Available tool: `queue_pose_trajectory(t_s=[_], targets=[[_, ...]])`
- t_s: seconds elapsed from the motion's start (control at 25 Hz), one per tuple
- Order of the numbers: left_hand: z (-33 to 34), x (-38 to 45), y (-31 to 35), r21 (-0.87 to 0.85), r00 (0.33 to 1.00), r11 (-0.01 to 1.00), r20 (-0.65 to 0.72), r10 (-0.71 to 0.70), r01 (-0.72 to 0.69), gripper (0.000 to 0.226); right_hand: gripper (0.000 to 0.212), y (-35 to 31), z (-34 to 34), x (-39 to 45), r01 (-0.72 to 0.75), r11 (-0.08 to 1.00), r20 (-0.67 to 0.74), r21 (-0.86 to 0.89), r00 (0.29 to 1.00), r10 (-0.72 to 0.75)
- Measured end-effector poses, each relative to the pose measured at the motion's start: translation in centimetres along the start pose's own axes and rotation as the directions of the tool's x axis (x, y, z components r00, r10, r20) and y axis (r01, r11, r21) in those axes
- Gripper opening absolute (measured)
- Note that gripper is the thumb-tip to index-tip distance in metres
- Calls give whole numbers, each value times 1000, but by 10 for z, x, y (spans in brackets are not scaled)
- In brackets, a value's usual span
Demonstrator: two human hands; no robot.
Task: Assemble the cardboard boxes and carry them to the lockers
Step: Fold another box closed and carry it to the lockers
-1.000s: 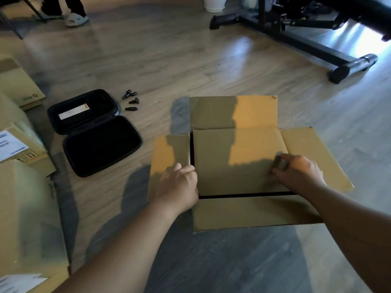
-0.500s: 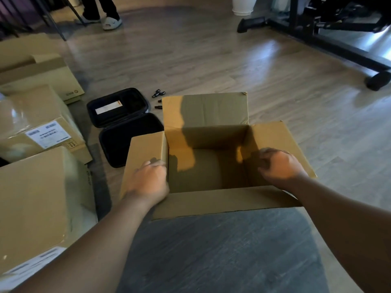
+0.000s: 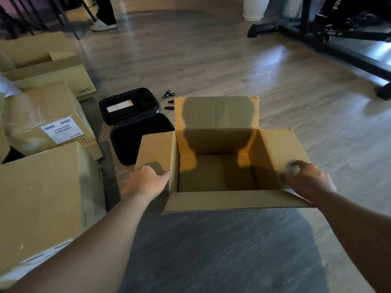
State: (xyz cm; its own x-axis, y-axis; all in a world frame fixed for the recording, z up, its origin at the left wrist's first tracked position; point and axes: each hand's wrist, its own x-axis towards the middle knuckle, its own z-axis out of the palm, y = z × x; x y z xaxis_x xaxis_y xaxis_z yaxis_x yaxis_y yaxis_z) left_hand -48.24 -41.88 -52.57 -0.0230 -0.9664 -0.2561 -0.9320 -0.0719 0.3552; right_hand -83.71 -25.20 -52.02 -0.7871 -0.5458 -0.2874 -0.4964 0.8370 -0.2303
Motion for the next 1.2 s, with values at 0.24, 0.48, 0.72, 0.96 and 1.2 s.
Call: queue_pose_trajectory(t_s=[0.24,0.48,0.72,0.96,1.2], targets=[[-23,10,17,179,941,984,-329,73,-14,45,33,-6,-22,-2,252,965,-348,-69,901,-260],[-43,1,43,99,775,888,-452,442,-449,11,41,-40,-31,-11,644,765,-437,21,694,-572],[-25,-9,58,-183,827,808,-57,560,-560,38,41,-59,-9,-8,637,756,-63,151,769,-636],[-4,21,11,-173,892,912,206,402,-371,51,76,-1,4,22,489,869,156,74,855,-494],[-9,42,-9,-107,835,883,292,467,-457,85,60,16,17,23,606,735,191,306,717,-671]])
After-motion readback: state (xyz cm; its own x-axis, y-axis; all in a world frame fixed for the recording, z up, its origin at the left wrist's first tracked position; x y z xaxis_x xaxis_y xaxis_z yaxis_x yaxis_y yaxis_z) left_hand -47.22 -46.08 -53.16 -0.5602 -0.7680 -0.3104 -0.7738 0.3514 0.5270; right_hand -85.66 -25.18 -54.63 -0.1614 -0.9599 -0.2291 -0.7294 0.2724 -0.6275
